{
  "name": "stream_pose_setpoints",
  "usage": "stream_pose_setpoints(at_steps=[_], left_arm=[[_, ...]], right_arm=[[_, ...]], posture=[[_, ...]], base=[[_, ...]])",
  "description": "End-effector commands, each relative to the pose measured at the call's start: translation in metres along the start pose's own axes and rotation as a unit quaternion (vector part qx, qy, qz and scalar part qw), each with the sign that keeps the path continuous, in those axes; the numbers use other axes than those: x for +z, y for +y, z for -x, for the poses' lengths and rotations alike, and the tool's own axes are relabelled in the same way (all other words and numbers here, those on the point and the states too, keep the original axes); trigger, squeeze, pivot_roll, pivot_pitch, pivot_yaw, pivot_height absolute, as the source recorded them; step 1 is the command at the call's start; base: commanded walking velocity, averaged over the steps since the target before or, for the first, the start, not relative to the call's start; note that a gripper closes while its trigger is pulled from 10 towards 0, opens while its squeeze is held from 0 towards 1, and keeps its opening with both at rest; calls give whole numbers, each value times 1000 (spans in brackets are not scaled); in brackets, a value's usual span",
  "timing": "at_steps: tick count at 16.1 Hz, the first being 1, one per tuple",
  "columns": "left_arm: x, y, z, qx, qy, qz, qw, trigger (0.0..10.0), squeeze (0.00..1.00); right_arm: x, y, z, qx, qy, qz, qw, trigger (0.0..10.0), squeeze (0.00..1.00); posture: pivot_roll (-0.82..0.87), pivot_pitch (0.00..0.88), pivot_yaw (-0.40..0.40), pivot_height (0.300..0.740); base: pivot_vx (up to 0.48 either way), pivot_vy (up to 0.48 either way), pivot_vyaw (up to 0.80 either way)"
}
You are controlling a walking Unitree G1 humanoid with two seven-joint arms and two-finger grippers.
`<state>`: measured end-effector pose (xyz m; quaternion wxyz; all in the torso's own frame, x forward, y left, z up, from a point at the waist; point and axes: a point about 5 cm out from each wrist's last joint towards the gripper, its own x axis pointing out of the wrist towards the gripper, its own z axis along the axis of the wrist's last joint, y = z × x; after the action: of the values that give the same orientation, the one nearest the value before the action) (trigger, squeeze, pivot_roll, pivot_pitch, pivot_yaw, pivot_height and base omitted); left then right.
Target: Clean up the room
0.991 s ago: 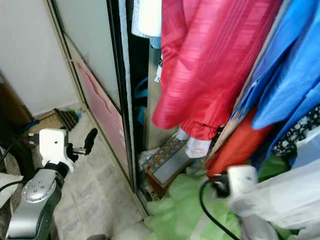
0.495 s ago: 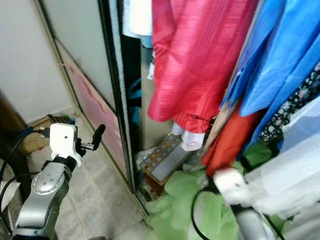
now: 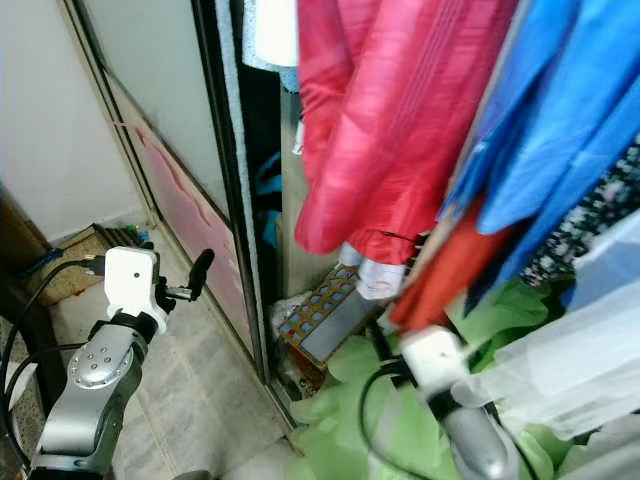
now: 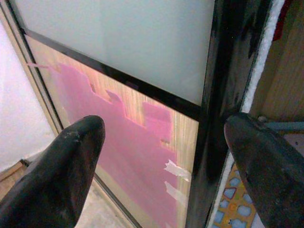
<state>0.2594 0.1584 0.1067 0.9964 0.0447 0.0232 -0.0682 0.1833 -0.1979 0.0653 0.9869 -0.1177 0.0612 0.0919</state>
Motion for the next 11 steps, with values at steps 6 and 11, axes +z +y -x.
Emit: stream_pose_setpoints(at_steps=[6,11], left_arm=[[-1,-6,-6,-35,6,-4,999,10000,0],[-5,-11,-11,-52,19,-10,998,10000,0]], right_arm=[[-45,-25,66,-112,105,-80,985,10000,0],[-103,-23,60,-41,282,-136,949,10000,0]], posture=[[-139,0,-13,740],[-144,0,-10,740]], base=[[0,0,0],[0,0,0]])
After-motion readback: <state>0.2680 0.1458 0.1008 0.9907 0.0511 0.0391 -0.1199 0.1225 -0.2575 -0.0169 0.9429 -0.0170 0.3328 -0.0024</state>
